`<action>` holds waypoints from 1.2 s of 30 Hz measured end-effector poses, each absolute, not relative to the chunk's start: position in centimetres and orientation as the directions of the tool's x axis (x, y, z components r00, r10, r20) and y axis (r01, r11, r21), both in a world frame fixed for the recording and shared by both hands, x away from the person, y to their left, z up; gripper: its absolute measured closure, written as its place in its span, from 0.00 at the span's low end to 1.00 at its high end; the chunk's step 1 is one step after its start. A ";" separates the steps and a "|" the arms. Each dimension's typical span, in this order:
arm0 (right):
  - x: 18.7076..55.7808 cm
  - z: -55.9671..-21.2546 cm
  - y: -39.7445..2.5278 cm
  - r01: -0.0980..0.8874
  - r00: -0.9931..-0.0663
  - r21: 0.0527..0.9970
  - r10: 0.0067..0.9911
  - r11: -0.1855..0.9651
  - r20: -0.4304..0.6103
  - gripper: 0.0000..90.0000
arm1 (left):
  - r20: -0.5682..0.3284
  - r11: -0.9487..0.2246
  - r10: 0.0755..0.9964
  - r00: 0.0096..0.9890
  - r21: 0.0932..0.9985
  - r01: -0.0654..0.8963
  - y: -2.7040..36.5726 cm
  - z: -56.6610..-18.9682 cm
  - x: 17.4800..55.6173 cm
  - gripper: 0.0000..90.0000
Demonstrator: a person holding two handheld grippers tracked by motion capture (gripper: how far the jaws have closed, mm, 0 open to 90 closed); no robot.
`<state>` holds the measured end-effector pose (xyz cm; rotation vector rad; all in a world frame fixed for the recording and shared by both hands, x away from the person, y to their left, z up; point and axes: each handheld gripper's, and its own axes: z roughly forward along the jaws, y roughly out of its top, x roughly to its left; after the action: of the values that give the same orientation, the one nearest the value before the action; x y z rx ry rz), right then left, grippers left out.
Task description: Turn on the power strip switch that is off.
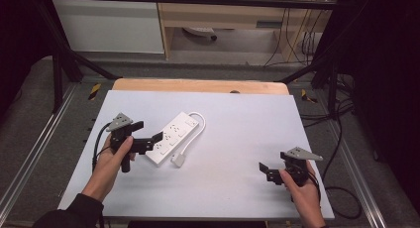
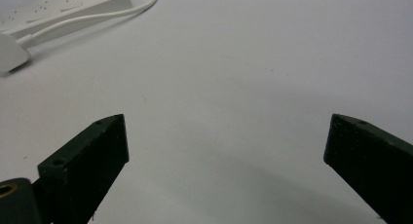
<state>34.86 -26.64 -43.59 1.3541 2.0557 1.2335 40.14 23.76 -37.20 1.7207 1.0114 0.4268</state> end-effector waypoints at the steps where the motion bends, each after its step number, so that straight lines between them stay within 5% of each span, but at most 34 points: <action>1: 34.9 -43.6 -26.6 0.537 -0.460 0.830 0.877 0.148 0.141 0.03 | -0.186 -0.094 0.795 0.577 0.903 0.420 24.0 -37.1 40.0 0.08; 36: 35.0 -43.7 -26.7 0.541 -0.454 0.828 0.880 0.150 0.137 0.03 | -0.162 -0.067 0.833 0.529 0.920 0.387 32.4 -37.2 34.3 0.08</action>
<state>34.95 -26.67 -43.66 1.3588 2.0544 1.2223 34.34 32.35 -37.17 1.6713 1.0441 0.5085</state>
